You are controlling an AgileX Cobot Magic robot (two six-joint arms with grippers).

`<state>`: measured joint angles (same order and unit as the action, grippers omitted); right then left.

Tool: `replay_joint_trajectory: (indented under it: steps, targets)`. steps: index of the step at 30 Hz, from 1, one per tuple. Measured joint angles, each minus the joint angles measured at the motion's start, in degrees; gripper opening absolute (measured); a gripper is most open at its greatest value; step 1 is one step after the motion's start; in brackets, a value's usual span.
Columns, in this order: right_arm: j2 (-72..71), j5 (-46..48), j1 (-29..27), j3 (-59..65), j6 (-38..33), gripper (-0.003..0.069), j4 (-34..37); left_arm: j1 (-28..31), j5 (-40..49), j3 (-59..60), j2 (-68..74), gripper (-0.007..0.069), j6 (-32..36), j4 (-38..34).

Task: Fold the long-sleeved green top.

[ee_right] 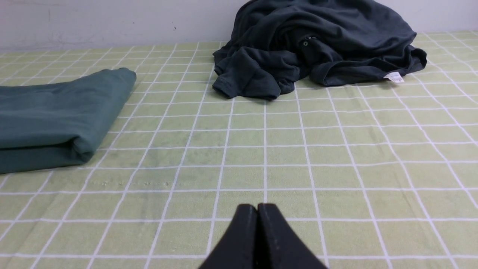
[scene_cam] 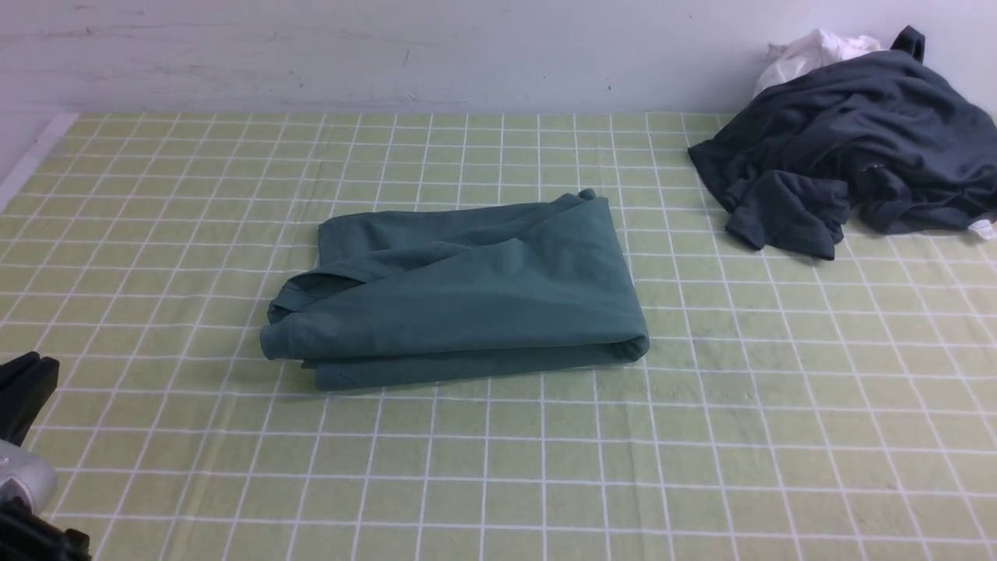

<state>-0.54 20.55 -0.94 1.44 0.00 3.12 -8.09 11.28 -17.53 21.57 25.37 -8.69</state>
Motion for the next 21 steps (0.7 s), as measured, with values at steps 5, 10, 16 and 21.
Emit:
replay_joint_trajectory:
  steps: [5, 10, 16, 21]
  targets:
    - [0.0, 0.0, -0.04, 0.0, 0.0, -0.0014, -0.13, 0.0, -3.2, 10.97, -9.97, -0.0004, 0.0, 0.13]
    - [0.0, 0.07, -0.04, -0.02, 0.0, -0.0014, -0.21, 1.55, -1.2, 18.69, -20.24, -0.0004, -0.42, 1.26]
    - [0.0, 0.1, -0.11, -0.07, 0.3, -0.0014, -0.43, 5.9, 9.53, 19.13, -22.2, -0.0004, -10.33, 2.09]
    - [0.0, 0.1, -0.11, -0.07, 0.0, -0.0014, -0.43, 6.62, 9.65, 19.13, -22.2, -0.0004, -16.39, 3.17]
